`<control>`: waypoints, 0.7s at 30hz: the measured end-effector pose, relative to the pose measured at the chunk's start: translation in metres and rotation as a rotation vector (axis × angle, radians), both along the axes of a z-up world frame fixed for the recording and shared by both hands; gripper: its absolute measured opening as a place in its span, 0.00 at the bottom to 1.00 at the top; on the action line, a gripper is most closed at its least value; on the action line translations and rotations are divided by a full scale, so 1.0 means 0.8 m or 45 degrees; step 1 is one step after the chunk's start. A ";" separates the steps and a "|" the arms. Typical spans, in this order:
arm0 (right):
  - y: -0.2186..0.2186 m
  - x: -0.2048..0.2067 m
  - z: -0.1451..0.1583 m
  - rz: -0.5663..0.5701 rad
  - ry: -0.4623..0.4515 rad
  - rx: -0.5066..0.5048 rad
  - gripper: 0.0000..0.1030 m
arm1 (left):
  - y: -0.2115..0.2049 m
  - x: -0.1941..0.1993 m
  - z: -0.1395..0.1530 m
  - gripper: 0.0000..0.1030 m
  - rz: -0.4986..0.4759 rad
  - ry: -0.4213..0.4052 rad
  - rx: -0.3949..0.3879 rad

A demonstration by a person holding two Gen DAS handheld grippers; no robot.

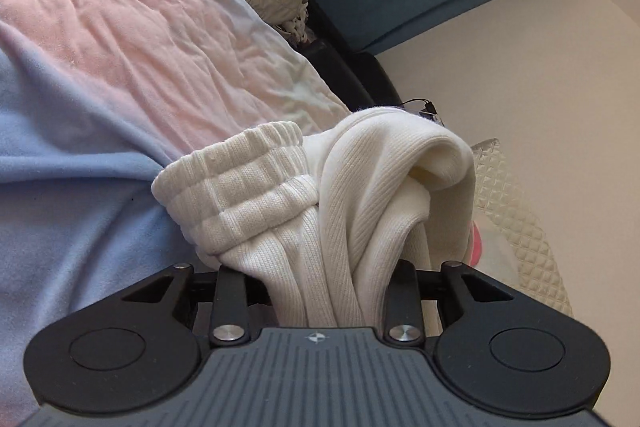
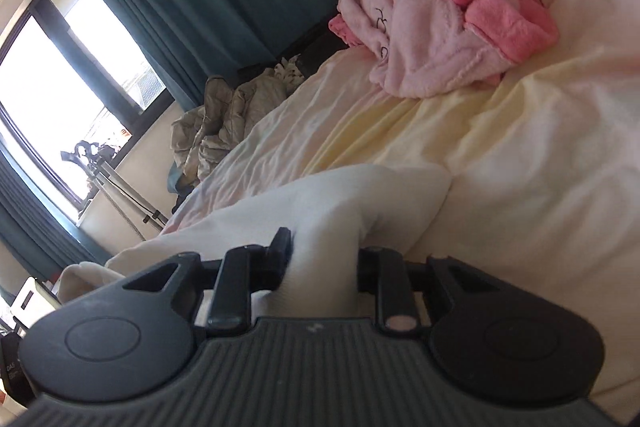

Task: Fold clothes
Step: 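Lower the pants onto the bed beside the pink garment and open both grippers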

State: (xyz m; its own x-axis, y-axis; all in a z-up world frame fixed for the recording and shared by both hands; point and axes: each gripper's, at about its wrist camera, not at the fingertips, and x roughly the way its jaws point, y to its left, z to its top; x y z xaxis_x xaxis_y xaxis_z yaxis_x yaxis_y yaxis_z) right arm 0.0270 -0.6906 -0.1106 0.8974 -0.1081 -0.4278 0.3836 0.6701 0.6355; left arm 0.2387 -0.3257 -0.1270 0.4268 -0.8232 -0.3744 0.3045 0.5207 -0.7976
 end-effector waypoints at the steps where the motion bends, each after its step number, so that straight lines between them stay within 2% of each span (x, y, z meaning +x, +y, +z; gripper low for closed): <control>1: 0.002 -0.003 -0.013 0.003 0.020 0.023 0.25 | 0.002 -0.005 -0.003 0.38 -0.012 -0.008 0.010; 3: 0.006 -0.009 -0.036 0.001 0.044 0.066 0.26 | 0.006 -0.008 -0.010 0.40 -0.040 -0.027 0.038; 5: 0.008 -0.013 -0.040 -0.012 0.028 0.084 0.26 | 0.011 -0.012 -0.010 0.42 -0.060 -0.039 0.075; 8: 0.011 -0.009 -0.029 -0.025 0.068 0.093 0.29 | 0.022 -0.018 0.002 0.51 -0.074 -0.044 0.146; 11: 0.017 -0.007 -0.005 -0.025 0.123 0.062 0.35 | 0.032 -0.024 0.014 0.63 -0.087 -0.049 0.217; 12: 0.020 -0.009 0.003 -0.025 0.146 0.030 0.38 | 0.036 -0.026 0.018 0.73 -0.092 -0.051 0.240; 13: 0.024 -0.011 0.012 -0.029 0.168 -0.011 0.40 | 0.039 -0.028 0.022 0.76 -0.096 -0.053 0.264; 15: 0.032 -0.019 0.030 -0.047 0.205 -0.102 0.41 | 0.051 -0.036 0.040 0.77 -0.098 -0.111 0.320; 18: 0.044 -0.032 0.056 -0.070 0.224 -0.159 0.41 | 0.081 -0.056 0.085 0.83 -0.060 -0.256 0.383; 21: 0.064 -0.047 0.093 -0.076 0.152 -0.239 0.41 | 0.109 -0.073 0.129 0.86 -0.017 -0.373 0.426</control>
